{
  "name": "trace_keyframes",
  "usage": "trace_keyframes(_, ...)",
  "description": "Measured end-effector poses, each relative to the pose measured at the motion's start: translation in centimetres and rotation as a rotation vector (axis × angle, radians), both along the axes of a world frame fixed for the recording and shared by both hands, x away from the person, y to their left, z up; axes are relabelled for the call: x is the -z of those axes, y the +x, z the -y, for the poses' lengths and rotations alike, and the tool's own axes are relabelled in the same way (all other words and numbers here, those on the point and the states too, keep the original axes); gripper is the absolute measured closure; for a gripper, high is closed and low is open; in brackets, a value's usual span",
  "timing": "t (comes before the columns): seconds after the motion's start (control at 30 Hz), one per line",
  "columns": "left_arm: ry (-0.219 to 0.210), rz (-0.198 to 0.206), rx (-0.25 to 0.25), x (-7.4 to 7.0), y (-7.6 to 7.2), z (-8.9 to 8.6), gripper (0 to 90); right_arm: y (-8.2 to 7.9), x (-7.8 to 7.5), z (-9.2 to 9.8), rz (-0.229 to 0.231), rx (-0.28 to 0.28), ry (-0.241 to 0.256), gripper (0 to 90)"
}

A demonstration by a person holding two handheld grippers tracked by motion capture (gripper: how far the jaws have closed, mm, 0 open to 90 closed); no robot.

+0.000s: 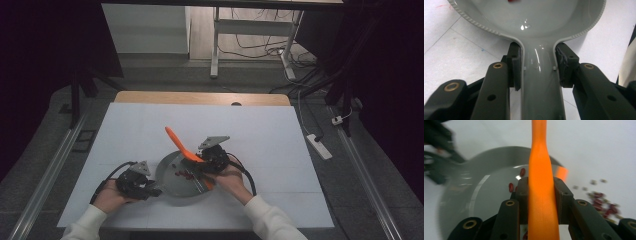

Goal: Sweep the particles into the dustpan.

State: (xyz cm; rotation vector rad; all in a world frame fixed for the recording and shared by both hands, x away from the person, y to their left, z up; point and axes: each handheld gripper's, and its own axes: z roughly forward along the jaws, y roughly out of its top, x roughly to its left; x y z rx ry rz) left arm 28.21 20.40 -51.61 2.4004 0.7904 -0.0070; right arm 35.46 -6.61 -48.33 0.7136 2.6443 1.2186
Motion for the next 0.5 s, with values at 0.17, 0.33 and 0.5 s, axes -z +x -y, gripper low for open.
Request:
trace_keyframes(0.17,0.0,-0.002,0.001,0.1,0.0,0.1,61.7,-0.2,-0.8,0.4,0.04,0.015,0.03,70.1)
trace_keyframes(0.33,-0.002,-0.003,-0.001,0.1,0.0,0.1,61.8,1.0,-1.7,2.5,0.075,0.105,0.069,70.1)
trace_keyframes(0.5,-0.003,-0.003,-0.005,0.1,-0.1,0.1,61.7,2.2,-1.6,4.0,0.087,0.178,0.056,70.1)
